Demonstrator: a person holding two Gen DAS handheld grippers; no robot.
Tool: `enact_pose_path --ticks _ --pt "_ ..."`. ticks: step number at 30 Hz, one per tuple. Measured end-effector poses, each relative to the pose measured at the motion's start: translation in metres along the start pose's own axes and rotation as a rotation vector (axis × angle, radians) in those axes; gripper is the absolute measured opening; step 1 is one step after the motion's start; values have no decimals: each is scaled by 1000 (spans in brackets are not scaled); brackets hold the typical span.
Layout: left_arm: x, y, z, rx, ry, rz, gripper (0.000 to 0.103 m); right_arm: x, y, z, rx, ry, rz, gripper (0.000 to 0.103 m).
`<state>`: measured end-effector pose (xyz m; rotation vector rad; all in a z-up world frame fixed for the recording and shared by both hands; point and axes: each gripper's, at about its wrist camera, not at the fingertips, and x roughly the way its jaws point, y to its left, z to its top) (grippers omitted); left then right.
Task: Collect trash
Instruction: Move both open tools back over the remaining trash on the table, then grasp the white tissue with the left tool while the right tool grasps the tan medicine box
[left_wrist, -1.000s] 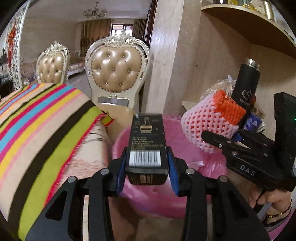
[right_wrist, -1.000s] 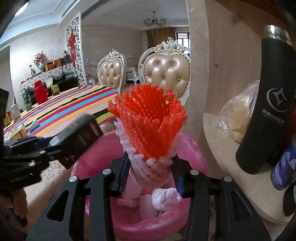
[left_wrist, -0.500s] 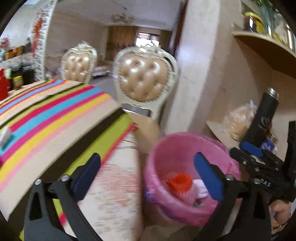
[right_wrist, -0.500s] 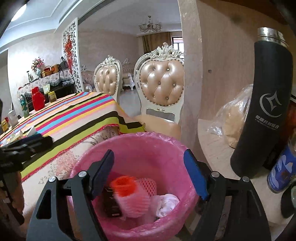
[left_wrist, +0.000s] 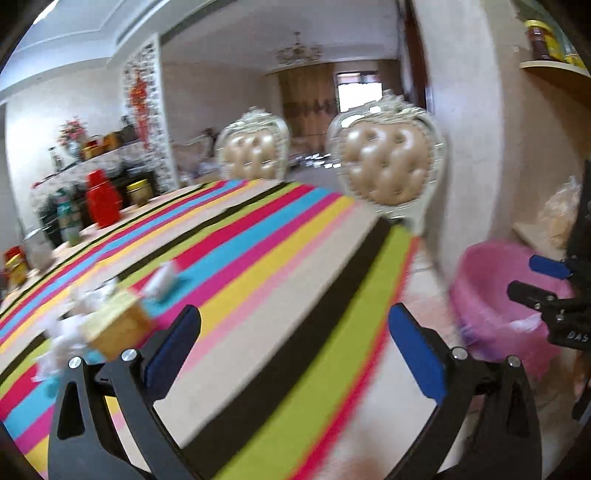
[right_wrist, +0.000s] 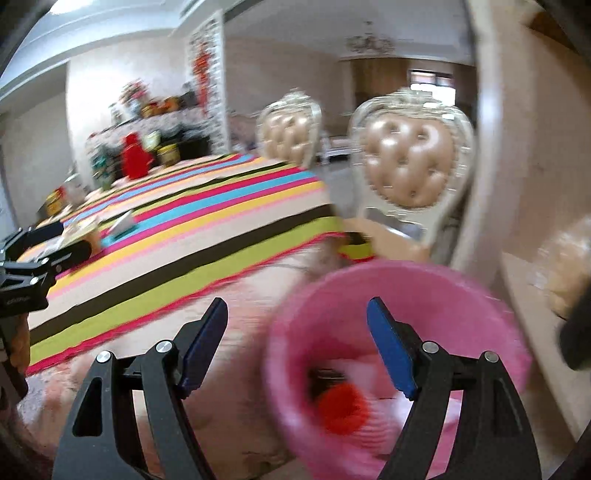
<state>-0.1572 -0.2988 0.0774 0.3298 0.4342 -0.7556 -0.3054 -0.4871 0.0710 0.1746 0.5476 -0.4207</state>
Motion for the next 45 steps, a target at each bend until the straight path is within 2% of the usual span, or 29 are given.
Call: enact_pose_path --ticks 4,10,15,19,22,27,31,33,35,38,40,45 --pt "-7 60 -21 -29 38 119 98 15 68 12 -85 14 118 79" --pt "-22 169 -47 -150 68 296 98 43 170 31 -203 21 259 79" --pt "-17 254 -58 -211 127 374 98 76 236 46 -225 60 351 80" --pt "-5 301 -58 -278 162 353 98 107 282 60 -235 107 391 80" --pt "11 317 -57 -308 176 315 98 117 304 64 -256 111 404 80" --pt "38 321 -60 -330 205 261 98 121 305 61 -264 94 377 80" --pt "58 317 -65 -301 249 229 98 128 303 66 -259 106 360 80" --pt "62 315 -68 -295 275 207 93 131 302 71 -254 106 358 80" --pt "67 310 -73 -294 315 153 60 136 306 75 -252 118 360 80" --pt "63 306 -78 -285 342 152 39 144 316 80 -259 133 359 80" --pt "52 306 -79 -294 327 142 32 148 324 81 -264 145 369 80" --pt "11 325 -72 -411 194 166 31 157 355 76 -312 175 384 81"
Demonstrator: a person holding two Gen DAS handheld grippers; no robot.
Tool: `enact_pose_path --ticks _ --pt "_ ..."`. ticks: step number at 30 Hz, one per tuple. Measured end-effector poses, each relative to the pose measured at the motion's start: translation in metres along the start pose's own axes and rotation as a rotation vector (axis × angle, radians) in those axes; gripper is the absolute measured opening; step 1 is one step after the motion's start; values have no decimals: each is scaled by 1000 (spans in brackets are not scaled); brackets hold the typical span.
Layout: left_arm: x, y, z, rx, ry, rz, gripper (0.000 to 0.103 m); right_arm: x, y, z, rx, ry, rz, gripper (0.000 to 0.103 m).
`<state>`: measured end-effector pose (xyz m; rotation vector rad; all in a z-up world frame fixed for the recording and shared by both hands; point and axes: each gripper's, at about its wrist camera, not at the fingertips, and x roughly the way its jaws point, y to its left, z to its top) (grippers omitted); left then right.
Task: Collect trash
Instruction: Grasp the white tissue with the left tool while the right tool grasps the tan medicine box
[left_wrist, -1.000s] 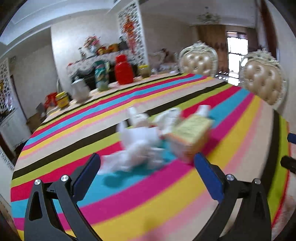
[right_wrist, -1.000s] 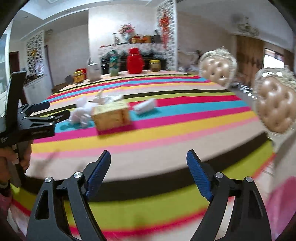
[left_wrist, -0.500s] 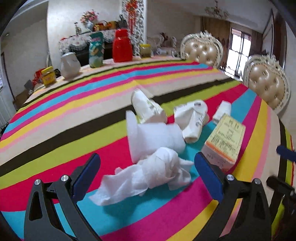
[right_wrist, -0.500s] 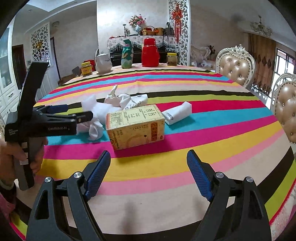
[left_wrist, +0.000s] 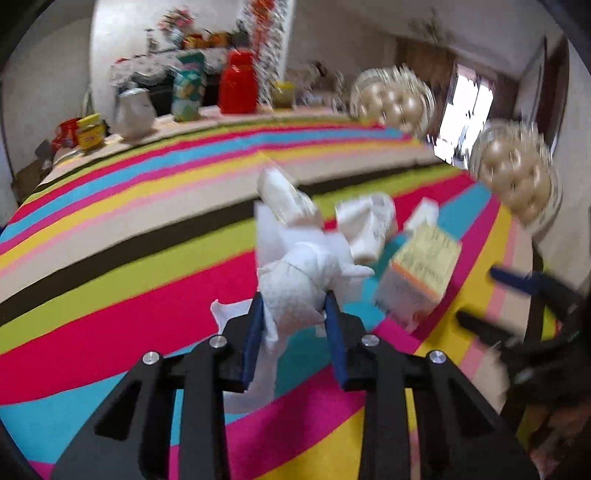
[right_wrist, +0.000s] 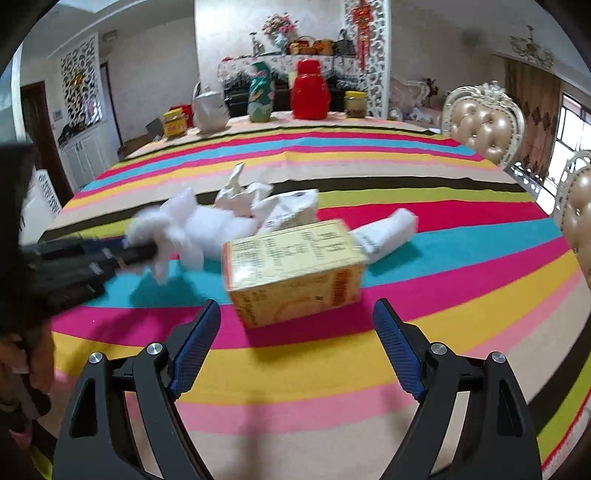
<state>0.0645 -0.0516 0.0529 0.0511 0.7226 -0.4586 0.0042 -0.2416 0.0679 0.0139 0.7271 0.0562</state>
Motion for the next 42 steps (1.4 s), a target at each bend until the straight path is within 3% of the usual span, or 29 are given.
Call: enact_pose_path --ticks 5,7,12,15,19,24,28,34,36,37,42 --pt "-21 11 3 -63 -122 72 31 23 20 11 -10 22 -46 84" --pt "-27 12 6 -64 -155 87 32 36 24 15 -16 49 -110 84" --pt "-27 17 7 -80 -133 64 33 37 0 11 23 61 -191 84" --pt "-26 14 6 -79 -107 44 34 23 -43 2 125 68 -258 84" --pt "-22 6 4 -60 -97 18 35 7 -69 -5 197 62 -239 84" --pt "-18 -7 -2 -7 -90 26 36 4 -44 5 124 33 -142 84" --pt "-13 -6 -4 -12 -80 42 36 29 -28 22 57 49 -196 84" --pt "-10 -1 -4 -20 -80 57 36 53 -36 25 93 81 -246 84" --pt "-7 -1 -5 -17 -70 55 36 50 -42 22 122 69 -222 72" --pt "-6 -1 -5 -18 -67 53 36 46 -45 20 127 60 -212 61" --pt "2 -3 -6 -15 -43 43 36 30 -51 10 110 33 -154 56"
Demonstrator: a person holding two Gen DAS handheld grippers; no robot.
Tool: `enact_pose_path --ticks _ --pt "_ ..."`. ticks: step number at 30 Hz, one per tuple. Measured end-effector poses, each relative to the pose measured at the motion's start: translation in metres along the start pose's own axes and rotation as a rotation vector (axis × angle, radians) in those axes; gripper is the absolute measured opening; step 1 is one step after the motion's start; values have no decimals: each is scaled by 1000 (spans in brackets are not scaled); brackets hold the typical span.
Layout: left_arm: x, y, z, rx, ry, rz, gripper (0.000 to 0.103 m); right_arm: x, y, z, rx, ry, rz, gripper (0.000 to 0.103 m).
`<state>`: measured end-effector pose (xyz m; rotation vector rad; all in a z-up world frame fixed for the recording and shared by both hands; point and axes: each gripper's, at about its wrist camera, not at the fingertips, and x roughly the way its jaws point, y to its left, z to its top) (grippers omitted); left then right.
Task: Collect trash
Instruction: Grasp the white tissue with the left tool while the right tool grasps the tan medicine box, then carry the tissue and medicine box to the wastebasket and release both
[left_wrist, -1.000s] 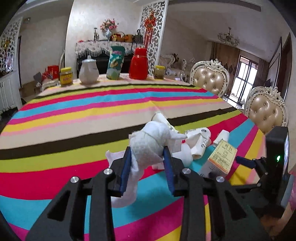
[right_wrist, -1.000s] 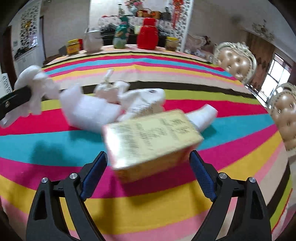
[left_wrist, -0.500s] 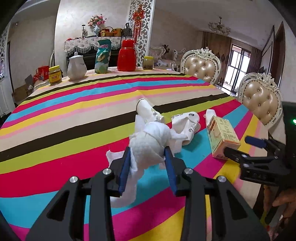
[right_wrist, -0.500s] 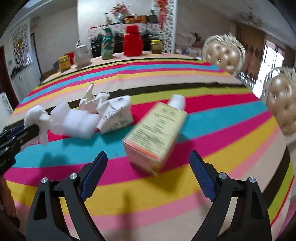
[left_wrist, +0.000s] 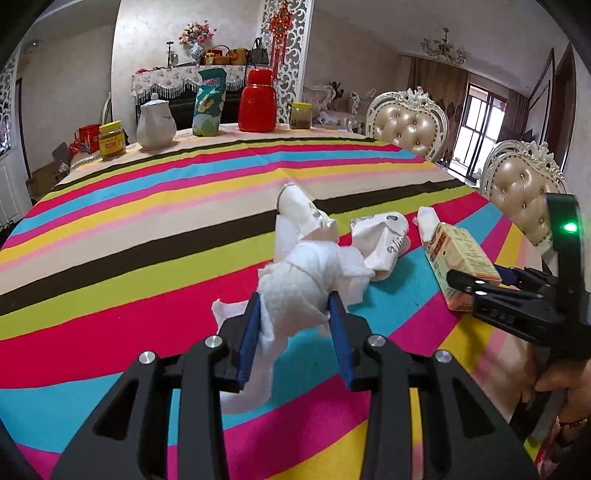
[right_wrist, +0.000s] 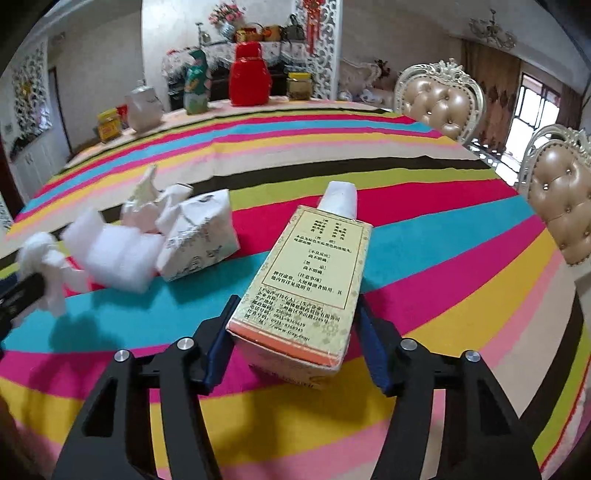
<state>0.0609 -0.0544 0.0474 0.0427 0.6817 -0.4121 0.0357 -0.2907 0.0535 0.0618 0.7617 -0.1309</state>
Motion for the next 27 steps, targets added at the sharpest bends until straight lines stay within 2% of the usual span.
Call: enact_pose_path --ticks 4,10,16,25,27 --pt "4 -3 -2 15 9 2 35 -9 -1 -2 1 -30 51 55" --pt "7 -3 -2 24 6 9 35 -7 -4 0 17 -25 116 55" --pt "4 -5 -1 27 -21 16 35 -17 15 -1 -67 -72 98 55" --pt "-9 -15 -4 69 -92 33 35 -25 22 -2 -90 -109 92 55" --pt "-9 -18 -5 78 -97 38 35 -25 21 -2 -88 -105 116 55"
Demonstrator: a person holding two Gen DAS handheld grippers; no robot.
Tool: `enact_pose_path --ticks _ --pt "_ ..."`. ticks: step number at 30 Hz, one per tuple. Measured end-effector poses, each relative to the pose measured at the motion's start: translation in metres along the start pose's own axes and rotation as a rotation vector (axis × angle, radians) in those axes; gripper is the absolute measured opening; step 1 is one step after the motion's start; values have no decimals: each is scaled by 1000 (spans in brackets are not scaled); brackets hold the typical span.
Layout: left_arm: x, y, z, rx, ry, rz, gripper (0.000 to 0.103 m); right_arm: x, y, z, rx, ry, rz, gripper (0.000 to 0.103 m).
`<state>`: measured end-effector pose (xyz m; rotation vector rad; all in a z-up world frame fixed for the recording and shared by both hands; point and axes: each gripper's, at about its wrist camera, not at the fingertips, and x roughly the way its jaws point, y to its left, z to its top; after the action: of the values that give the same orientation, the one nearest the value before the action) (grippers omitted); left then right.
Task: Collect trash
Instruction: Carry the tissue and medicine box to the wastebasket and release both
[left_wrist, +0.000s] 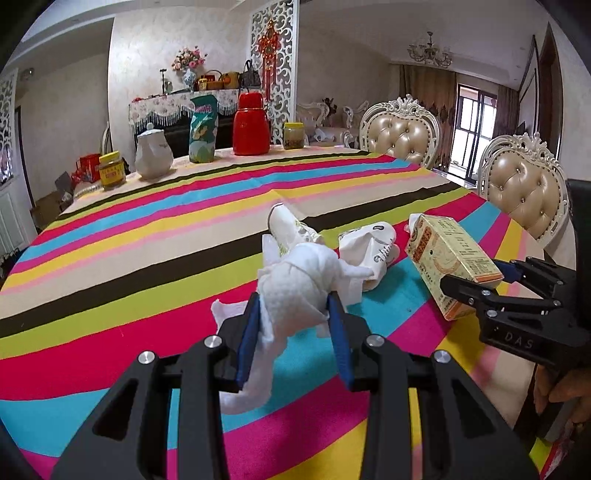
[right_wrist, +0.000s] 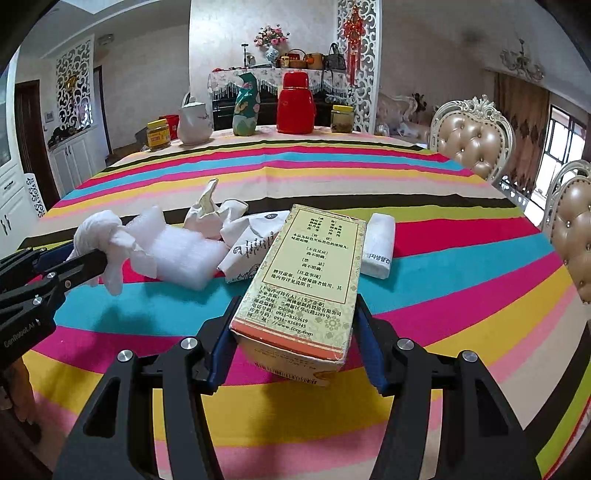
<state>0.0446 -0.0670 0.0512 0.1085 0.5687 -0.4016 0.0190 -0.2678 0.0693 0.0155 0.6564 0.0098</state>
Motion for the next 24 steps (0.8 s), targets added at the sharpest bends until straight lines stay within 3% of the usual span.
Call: enact_pose_path --ticks 9,18,24 --pt "-30 -19 -10 35 3 45 35 -54 8 -18 -33 -38 15 55" --pt "-79 -43 -35 21 1 5 35 -121 5 -62 -17 -85 41 55" --pt "-105 -65 -52 42 -33 5 35 -143 0 -84 -2 -93 63 56"
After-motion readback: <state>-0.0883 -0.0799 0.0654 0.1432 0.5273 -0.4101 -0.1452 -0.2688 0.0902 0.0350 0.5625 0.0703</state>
